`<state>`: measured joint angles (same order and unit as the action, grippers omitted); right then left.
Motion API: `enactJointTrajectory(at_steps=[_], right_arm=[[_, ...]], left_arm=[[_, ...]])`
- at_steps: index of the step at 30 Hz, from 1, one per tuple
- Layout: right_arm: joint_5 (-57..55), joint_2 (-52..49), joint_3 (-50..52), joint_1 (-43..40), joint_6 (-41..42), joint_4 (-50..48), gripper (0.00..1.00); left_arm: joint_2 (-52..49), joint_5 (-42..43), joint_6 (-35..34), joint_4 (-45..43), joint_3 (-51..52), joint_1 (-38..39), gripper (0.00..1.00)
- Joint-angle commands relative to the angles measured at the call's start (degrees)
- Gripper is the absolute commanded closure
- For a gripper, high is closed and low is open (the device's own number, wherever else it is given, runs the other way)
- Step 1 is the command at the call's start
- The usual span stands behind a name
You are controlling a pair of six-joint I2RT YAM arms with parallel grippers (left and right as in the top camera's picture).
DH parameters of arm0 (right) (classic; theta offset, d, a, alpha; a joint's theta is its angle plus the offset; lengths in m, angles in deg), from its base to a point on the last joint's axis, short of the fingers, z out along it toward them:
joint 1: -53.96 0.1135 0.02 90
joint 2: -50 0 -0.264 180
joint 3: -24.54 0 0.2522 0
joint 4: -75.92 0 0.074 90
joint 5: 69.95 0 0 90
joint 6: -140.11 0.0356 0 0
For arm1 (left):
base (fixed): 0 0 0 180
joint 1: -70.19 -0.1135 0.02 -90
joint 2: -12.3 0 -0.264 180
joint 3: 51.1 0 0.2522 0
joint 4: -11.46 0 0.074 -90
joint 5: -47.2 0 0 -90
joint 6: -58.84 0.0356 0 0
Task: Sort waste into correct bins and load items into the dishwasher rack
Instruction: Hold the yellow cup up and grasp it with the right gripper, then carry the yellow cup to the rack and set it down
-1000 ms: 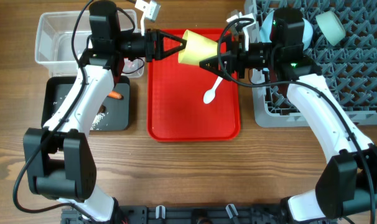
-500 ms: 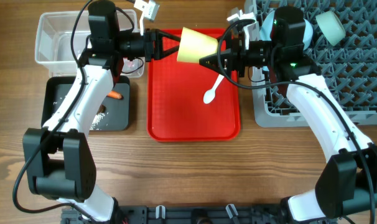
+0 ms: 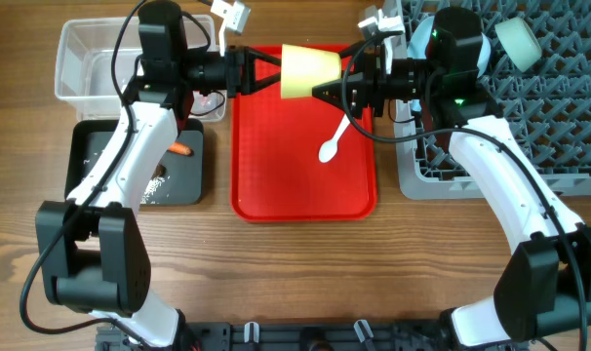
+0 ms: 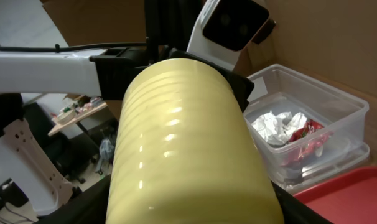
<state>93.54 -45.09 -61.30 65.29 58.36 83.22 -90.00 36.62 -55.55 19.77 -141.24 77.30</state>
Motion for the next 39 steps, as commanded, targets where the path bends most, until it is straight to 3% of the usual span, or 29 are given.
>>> enactJointTrajectory(at_steps=[1, 2, 5, 10, 14, 19, 22, 24, 31, 39], right_arm=[[1.2, -0.4, 0.2, 0.3, -0.4, -0.4, 0.45], [1.2, -0.4, 0.2, 0.3, -0.4, -0.4, 0.46], [1.2, -0.4, 0.2, 0.0, -0.6, -0.4, 0.46], [3.1, -0.4, 0.2, -3.0, -0.6, -0.4, 0.47], [4.7, -0.4, 0.2, -7.0, -0.5, -0.2, 0.48], [2.1, -0.4, 0.2, -12.9, 3.3, 1.8, 0.56], [-3.1, -0.3, 0.2, -16.5, 4.6, 7.0, 0.56], [-7.4, -0.2, 0.2, -19.5, 4.0, 12.5, 0.56], [-21.1, 2.5, -0.1, -25.0, 0.7, 24.8, 0.55], [-38.4, 13.3, -3.4, -25.7, 0.5, 40.6, 0.51]], left_arm=[[1.1, -0.2, -0.5, 0.0, -0.8, -0.2, 0.92], [1.1, -0.2, -0.5, 0.0, -0.8, -0.2, 0.84], [1.1, -0.2, -0.5, 0.1, -0.8, -0.2, 0.75], [1.1, -0.2, -0.5, 0.1, -0.8, -0.2, 0.65], [1.1, -0.2, -0.5, 0.1, -0.8, -0.2, 0.63], [1.1, -0.2, -0.5, 0.1, -0.8, -0.2, 0.46], [1.1, -0.2, -0.5, 0.1, -0.8, -0.2, 0.29], [1.1, -0.2, -0.5, 0.1, -0.8, -0.2, 0.0], [1.1, -0.2, -0.5, 0.1, -0.8, -0.2, 0.0], [1.1, -0.2, -0.5, 0.1, -0.8, -0.2, 0.0]])
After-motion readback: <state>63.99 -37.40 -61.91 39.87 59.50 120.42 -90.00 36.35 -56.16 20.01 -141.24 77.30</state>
